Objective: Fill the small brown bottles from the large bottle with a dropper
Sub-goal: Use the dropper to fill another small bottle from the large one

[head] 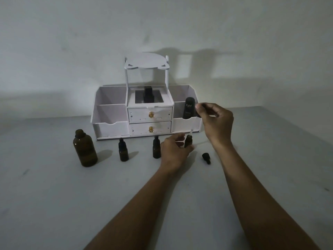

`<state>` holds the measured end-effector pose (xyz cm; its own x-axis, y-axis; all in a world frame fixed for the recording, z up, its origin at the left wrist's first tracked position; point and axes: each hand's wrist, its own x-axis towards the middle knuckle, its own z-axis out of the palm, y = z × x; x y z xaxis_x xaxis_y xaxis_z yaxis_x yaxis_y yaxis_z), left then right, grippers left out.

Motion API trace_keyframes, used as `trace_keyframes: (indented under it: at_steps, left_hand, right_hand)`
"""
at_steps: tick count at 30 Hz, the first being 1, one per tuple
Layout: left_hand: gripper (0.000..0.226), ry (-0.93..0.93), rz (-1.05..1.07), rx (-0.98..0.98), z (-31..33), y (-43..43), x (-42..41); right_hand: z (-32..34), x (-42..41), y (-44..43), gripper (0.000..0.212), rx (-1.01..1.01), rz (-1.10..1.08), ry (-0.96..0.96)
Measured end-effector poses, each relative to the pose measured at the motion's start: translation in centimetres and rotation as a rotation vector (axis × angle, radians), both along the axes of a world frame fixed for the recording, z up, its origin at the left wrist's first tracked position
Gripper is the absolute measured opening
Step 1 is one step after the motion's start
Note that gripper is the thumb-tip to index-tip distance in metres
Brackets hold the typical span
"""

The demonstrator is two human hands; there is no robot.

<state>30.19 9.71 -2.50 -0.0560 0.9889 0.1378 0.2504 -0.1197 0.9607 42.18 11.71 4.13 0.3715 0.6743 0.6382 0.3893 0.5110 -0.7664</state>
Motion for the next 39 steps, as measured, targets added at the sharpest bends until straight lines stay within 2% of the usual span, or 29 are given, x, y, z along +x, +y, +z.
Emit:
trace_keyframes:
  at_steps: [6, 14, 30, 34, 39]
  left_hand:
    - [0.043, 0.030, -0.011, 0.052, -0.1, -0.3, -0.1]
    - [0.038, 0.091, 0.001, 0.086, -0.3, -0.2, -0.2]
    - [0.040, 0.102, 0.005, 0.078, -0.4, -0.1, -0.2]
    - [0.049, 0.058, 0.015, 0.037, 0.0, -1.0, -0.4]
    - [0.043, 0.005, -0.021, -0.006, 0.3, -3.7, -1.4]
  right_hand:
    - [-0.1, -0.2, -0.1, 0.017, 0.014, -0.008, -0.018]
    - [-0.3, -0.5, -0.3, 0.013, 0.048, -0.012, -0.046]
    - [-0.5, -0.5, -0.6, 0.015, 0.024, 0.013, -0.038]
    - [-0.2, -0.5, -1.1, 0.018, 0.076, -0.019, -0.009]
    - [0.7, -0.2, -2.0, 0.014, 0.177, -0.046, 0.077]
